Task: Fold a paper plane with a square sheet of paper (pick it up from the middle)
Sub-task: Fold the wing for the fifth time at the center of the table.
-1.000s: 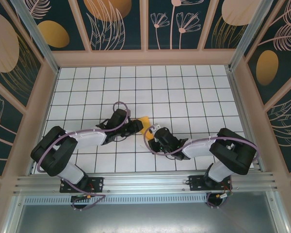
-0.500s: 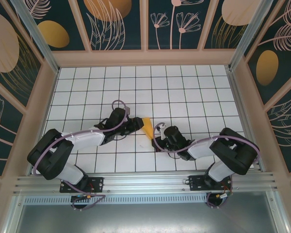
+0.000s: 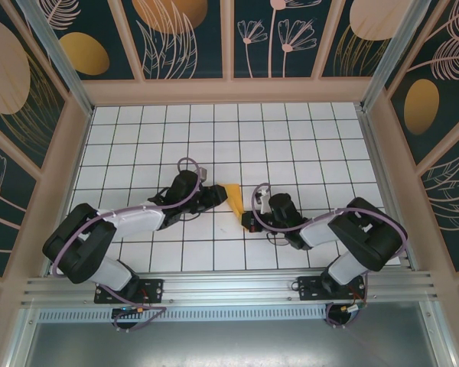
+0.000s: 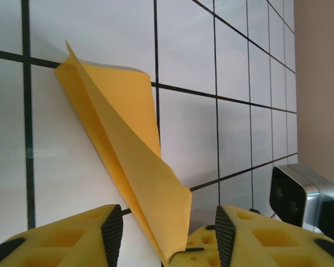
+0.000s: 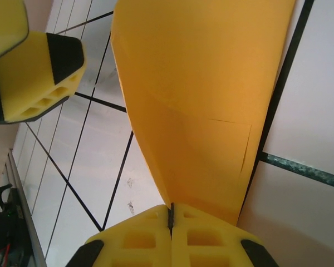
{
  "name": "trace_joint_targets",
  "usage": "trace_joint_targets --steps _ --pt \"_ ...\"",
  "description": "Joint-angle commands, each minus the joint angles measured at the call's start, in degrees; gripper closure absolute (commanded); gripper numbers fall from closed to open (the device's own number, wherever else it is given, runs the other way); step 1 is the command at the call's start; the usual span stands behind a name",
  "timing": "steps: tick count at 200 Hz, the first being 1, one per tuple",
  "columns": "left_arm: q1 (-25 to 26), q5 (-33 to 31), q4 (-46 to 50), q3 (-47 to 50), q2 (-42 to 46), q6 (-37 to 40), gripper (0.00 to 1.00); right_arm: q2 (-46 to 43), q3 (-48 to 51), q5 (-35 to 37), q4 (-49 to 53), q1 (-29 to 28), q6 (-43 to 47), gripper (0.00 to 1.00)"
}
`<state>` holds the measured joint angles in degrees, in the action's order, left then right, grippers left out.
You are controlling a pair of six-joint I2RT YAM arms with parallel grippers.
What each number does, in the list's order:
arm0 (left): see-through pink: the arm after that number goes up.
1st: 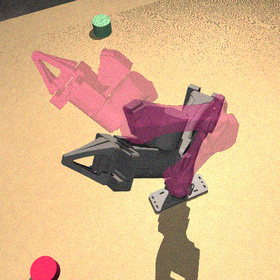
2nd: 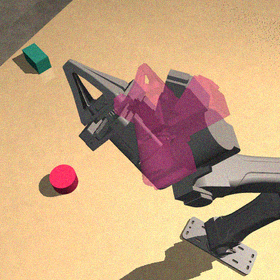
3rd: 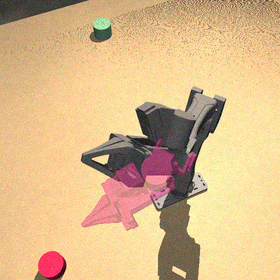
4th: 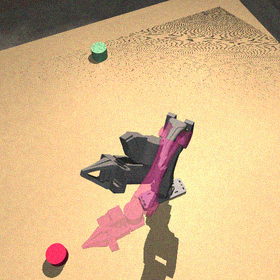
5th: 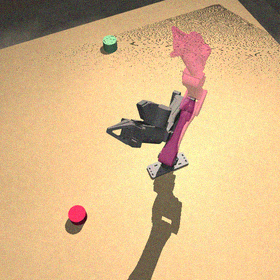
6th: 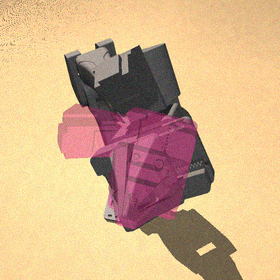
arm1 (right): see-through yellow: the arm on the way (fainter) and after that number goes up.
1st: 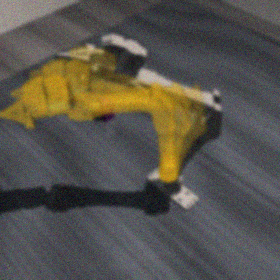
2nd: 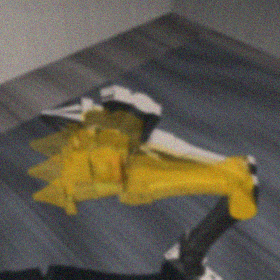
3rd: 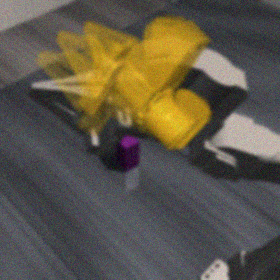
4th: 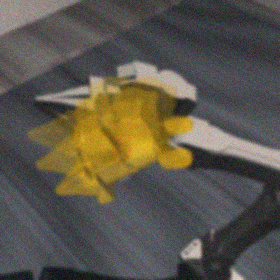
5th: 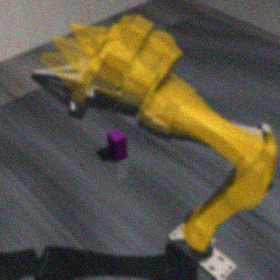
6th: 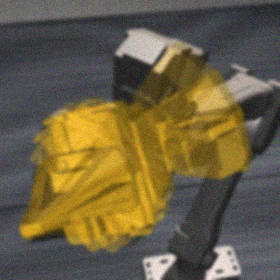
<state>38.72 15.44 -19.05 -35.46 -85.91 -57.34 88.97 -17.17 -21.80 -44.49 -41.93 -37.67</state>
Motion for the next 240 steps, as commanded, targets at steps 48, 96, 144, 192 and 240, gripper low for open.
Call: trace_joint_targets --steps 48,96,144,192,240 --pt "0.5 6.1 -6.2 -1.3 -4.7 1.3 0.59 5.5 0.6 -6.4 -7.6 2.6 -9.3 0.98" --pt "0.7 8.6 -6.8 -2.9 -7.2 2.1 0.60 6.6 1.4 -8.1 -10.8 3.7 -14.2 0.98" --pt "1.1 10.5 -7.6 -4.8 -9.5 2.8 0.60 6.1 0.7 -9.6 -9.6 4.8 -16.2 0.98" --pt "1.5 12.4 -9.4 -7.3 -14.8 3.2 0.60 6.5 0.7 -11.0 -9.8 5.3 -17.0 0.97" --pt "1.5 12.4 -11.9 -7.8 -17.5 2.9 0.60 3.6 -0.3 -9.0 -3.1 5.0 -14.3 0.90"
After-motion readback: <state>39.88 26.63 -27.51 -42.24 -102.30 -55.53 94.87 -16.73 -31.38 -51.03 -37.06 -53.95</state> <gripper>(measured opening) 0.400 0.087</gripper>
